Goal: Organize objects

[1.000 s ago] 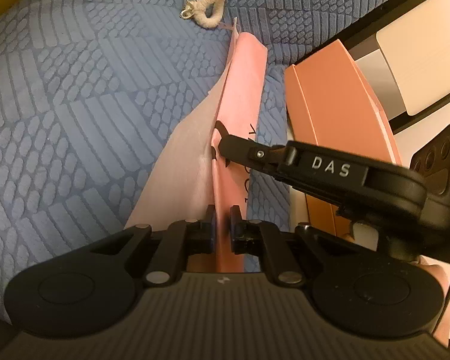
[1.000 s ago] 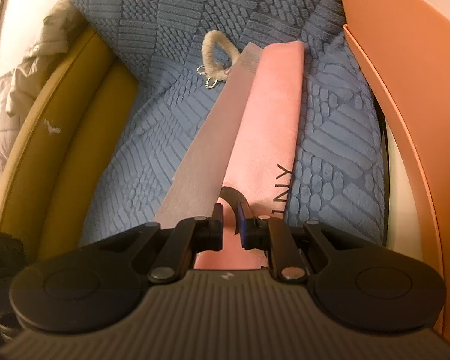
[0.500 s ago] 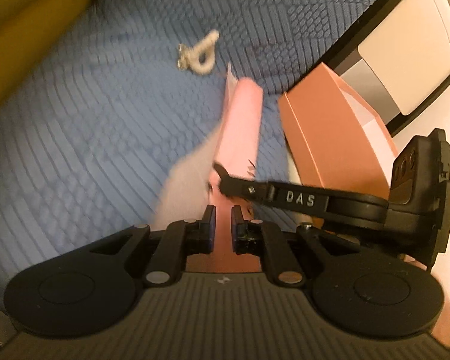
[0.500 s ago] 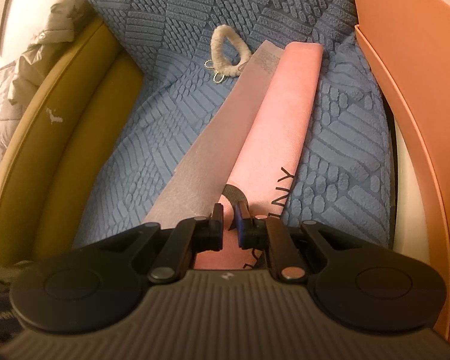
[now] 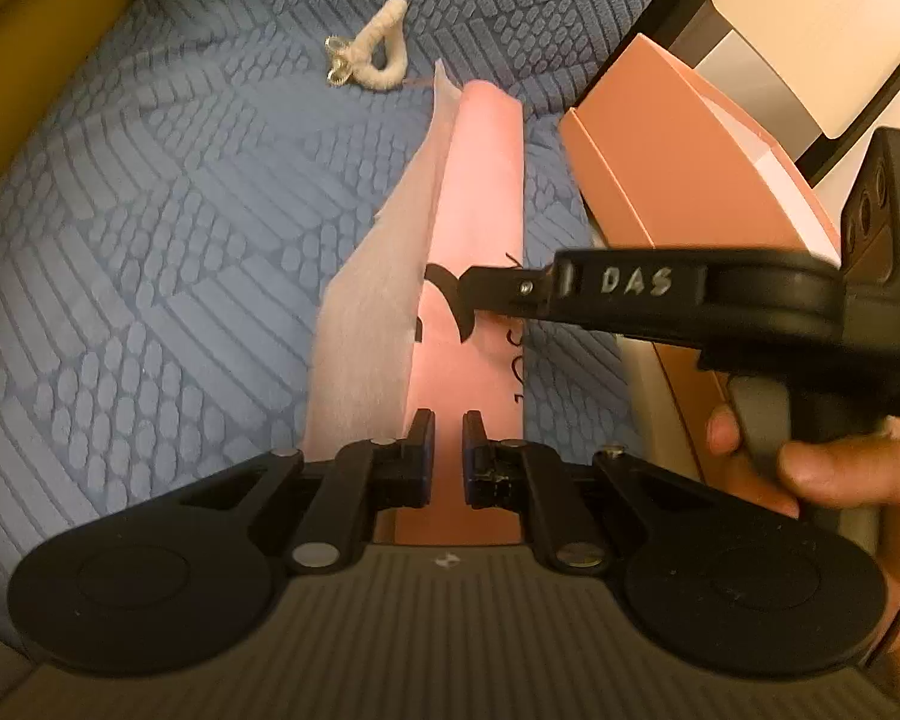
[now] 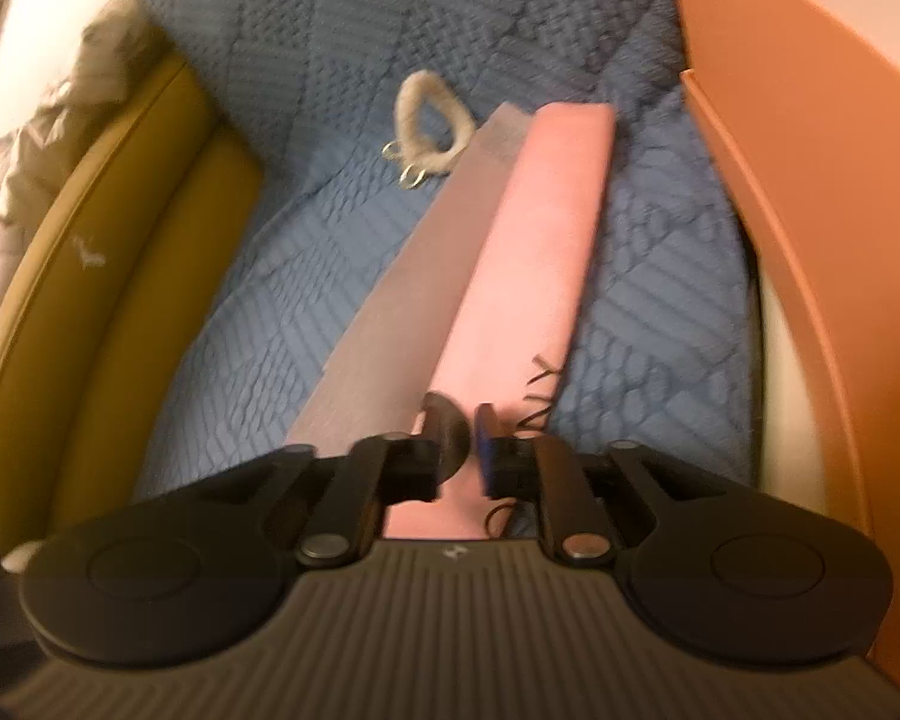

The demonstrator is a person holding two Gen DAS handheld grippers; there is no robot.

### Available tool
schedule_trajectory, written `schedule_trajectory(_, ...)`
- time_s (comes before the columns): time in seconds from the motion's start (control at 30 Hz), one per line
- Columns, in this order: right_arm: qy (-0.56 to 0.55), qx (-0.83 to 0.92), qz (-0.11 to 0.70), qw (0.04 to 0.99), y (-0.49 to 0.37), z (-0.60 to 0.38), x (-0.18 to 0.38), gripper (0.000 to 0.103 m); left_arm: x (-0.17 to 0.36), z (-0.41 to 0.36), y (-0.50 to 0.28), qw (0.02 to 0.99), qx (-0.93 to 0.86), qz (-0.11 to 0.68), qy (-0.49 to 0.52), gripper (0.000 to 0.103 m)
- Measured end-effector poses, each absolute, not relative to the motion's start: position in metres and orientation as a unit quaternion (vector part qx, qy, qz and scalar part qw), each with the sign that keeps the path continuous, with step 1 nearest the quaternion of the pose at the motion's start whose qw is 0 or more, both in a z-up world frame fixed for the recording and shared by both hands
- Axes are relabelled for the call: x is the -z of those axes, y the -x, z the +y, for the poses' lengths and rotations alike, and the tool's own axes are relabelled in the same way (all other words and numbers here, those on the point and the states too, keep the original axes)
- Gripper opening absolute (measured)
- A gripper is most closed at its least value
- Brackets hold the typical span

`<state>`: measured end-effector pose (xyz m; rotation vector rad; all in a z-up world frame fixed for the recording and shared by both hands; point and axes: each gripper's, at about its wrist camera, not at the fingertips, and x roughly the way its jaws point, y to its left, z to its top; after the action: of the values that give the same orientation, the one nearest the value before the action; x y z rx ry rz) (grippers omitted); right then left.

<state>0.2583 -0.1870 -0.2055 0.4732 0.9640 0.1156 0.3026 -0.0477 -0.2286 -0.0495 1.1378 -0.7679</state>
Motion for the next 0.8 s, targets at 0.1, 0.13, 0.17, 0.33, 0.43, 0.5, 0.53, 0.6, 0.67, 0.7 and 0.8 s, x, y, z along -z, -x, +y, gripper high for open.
schedule_trajectory(0.1,-0.238,-0.044,0.448,0.861,-0.257,-0.195,0.202,0.051,0.229,-0.048,-0.303,0.774,0.354,0.524,0.022,0.01)
schedule_trajectory(0.13,-0.237,-0.037,0.446,0.862,-0.256,-0.199,0.201,0.053,0.23,-0.048,-0.304,0.774,0.353,0.526,0.026,0.01)
schedule_trajectory(0.17,-0.237,-0.03,0.445,0.863,-0.256,-0.201,0.201,0.053,0.23,-0.048,-0.305,0.773,0.351,0.527,0.03,0.01)
schedule_trajectory(0.33,-0.277,-0.025,0.446,0.851,-0.256,-0.212,0.207,0.055,0.231,-0.042,-0.311,0.77,0.344,0.535,0.051,0.01)
schedule_trajectory(0.43,-0.314,-0.045,0.441,0.84,-0.255,-0.212,0.212,0.055,0.23,-0.04,-0.311,0.769,0.343,0.537,0.055,0.01)
schedule_trajectory(0.5,-0.329,-0.05,0.438,0.835,-0.255,-0.212,0.212,0.054,0.23,-0.04,-0.311,0.77,0.341,0.537,0.057,0.01)
schedule_trajectory(0.53,-0.329,-0.051,0.437,0.836,-0.255,-0.212,0.212,0.054,0.23,-0.039,-0.311,0.769,0.341,0.538,0.059,0.01)
schedule_trajectory(0.6,-0.333,-0.054,0.435,0.835,-0.255,-0.213,0.211,0.052,0.231,-0.038,-0.311,0.768,0.34,0.54,0.064,0.01)
schedule_trajectory(0.67,-0.339,-0.06,0.438,0.83,-0.253,-0.213,0.212,0.048,0.231,-0.037,-0.312,0.766,0.338,0.542,0.07,0.01)
schedule_trajectory(0.7,-0.345,-0.067,0.441,0.826,-0.253,-0.213,0.213,0.043,0.232,-0.035,-0.313,0.766,0.337,0.543,0.073,0.01)
schedule_trajectory(0.8,-0.366,-0.092,0.443,0.813,-0.252,-0.212,0.215,0.039,0.232,-0.033,-0.315,0.767,0.33,0.544,0.077,0.01)
